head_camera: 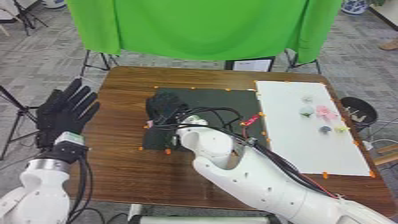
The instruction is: Arrange flowers
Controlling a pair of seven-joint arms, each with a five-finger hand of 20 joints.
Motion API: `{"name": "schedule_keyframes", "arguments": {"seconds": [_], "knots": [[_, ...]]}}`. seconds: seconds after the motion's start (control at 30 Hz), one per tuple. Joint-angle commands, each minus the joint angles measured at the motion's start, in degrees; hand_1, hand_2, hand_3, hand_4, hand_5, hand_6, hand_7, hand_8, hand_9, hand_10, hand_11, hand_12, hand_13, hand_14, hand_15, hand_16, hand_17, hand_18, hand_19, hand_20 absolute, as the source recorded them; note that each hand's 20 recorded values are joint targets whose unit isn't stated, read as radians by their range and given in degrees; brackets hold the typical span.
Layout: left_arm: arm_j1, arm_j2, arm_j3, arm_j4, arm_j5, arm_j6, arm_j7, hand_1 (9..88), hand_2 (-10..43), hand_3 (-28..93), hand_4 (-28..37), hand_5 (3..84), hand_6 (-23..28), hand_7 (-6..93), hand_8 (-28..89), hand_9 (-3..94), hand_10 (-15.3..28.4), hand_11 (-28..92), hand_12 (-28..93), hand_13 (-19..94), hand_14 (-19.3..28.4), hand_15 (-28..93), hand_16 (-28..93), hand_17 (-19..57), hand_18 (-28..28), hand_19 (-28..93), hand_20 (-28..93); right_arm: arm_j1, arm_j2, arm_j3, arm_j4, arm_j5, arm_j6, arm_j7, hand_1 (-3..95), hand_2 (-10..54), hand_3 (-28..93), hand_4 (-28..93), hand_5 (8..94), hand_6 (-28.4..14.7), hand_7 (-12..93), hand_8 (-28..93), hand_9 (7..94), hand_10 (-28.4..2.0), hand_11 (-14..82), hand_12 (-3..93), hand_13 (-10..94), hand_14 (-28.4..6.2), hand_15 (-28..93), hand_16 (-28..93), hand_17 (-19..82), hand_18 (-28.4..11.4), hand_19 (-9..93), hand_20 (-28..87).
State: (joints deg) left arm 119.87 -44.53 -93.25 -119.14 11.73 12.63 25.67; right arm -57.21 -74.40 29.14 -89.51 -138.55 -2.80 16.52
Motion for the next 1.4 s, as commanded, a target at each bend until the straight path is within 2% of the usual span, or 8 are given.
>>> {"name": "schedule_keyframes", "arguments": {"seconds": [0.03, 0.3, 0.47, 0.57, 0.8, 1.03, 1.23, 1.4], "knots": [[-1.14, -0.34, 0.68, 0.46, 0.16, -0.12, -1.41, 26.0, 12.8, 74, -28.3, 39.5, 8.1, 7.2, -7, 31.2, 14.5, 14, 10, 20, 14.2, 24, -6, -4.7, 12.3, 27, 8, -2.34, -0.97, 0.35, 0.70, -1.81, -3.52, 1.57, 58.1, -9.4, 70, -28, 72.8, 2.6, 34, -3, 80.6, -6.4, 4.4, 31.2, 70, -8.1, 51, 45, 40, -19.5, 81, 39], [-1.41, -0.35, 1.01, 0.49, 0.18, -0.04, -1.65, 26.0, 12.7, 74, -28.3, 39.5, 8.2, 7.1, -7, 31.2, 14.4, 14, 10, 20, 14.2, 24, -6, -4.7, 12.3, 27, 8, -1.87, -1.67, -0.20, 1.13, -1.28, -2.91, 4.89, 57.7, -9.5, 71, -28, 67.8, 1.3, 34, -3, 77.8, -7.4, 6.2, 29.9, 70, -7.8, 49, 46, 40, -19.9, 81, 39], [-1.35, -0.63, 1.43, 0.50, -1.01, -0.35, -1.58, 26.0, 12.6, 74, -28.3, 39.5, 8.1, 7.2, -7, 31.2, 14.4, 14, 10, 20, 14.3, 24, -6, -4.7, 12.3, 27, 8, -2.16, -1.69, 0.22, 1.03, -1.04, -3.45, 5.45, 55.9, -9.5, 72, -28, 64.3, 0.4, 32, -4, 74.1, -9.0, 11.1, 25.7, 70, -8.0, 50, 46, 40, -20.0, 81, 38], [-1.22, -0.41, 1.37, 0.26, -0.92, 0.56, -1.17, 26.1, 12.5, 74, -28.3, 39.4, 8.1, 7.3, -7, 30.7, 14.3, 14, 10, 20, 14.5, 24, -6, -4.6, 12.3, 27, 8, -2.25, -1.60, 0.30, 0.57, -0.05, -4.53, 5.88, 54.9, -9.5, 74, -28, 62.6, 0.7, 29, -6, 72.1, -9.9, 13.0, 23.7, 69, -7.7, 50, 46, 39, -20.1, 81, 38], [-0.32, -0.23, 0.63, -0.12, -1.28, 0.43, -0.40, 26.4, 12.1, 74, -28.3, 38.9, 8.2, 7.7, -7, 28.5, 14.0, 13, 10, 19, 14.8, 24, -5, -4.7, 12.3, 27, 8, -1.87, -1.17, 0.33, -0.39, 0.44, -3.60, 7.21, 54.6, -9.5, 74, -28, 61.6, 0.8, 27, -12, 69.5, -11.1, 16.7, 19.1, 69, -7.8, 49, 46, 39, -20.4, 81, 37], [0.83, -0.06, -0.28, -0.42, -1.62, 0.47, 0.71, 26.4, 11.8, 74, -28.3, 38.9, 8.2, 7.9, -7, 28.6, 13.9, 13, 11, 19, 14.9, 24, -5, -4.7, 12.3, 27, 8, -1.15, -0.30, 0.86, -2.99, 0.55, -8.27, 6.34, 50.0, -9.5, 76, -28, 58.8, -0.5, 24, -16, 66.3, -11.9, 17.0, 16.6, 68, -8.8, 49, 44, 38, -20.6, 81, 37], [1.11, -0.04, -0.65, -0.38, -1.68, 0.19, 0.72, 26.6, 11.6, 74, -28.3, 39.0, 8.4, 8.1, -7, 29.2, 14.1, 13, 11, 19, 15.0, 24, -5, -4.6, 12.3, 27, 8, -1.20, 0.30, 1.11, -4.42, 0.92, -11.74, 6.64, 49.0, -9.5, 77, -28, 57.6, -1.0, 23, -15, 64.4, -12.5, 16.3, 16.3, 67, -9.3, 49, 42, 37, -21.0, 80, 37], [1.18, -0.25, -0.83, -0.27, -1.58, 0.04, 0.45, 26.6, 11.5, 74, -28.3, 39.4, 8.5, 8.1, -7, 29.8, 14.3, 14, 11, 19, 15.1, 25, -5, -4.7, 12.3, 27, 8, -2.10, 1.17, 1.84, -5.81, 2.14, -10.05, 6.73, 46.9, -9.5, 78, -28, 57.4, -1.3, 23, -15, 63.3, -12.7, 15.6, 15.9, 66, -10.1, 50, 40, 37, -21.1, 80, 37]]}}
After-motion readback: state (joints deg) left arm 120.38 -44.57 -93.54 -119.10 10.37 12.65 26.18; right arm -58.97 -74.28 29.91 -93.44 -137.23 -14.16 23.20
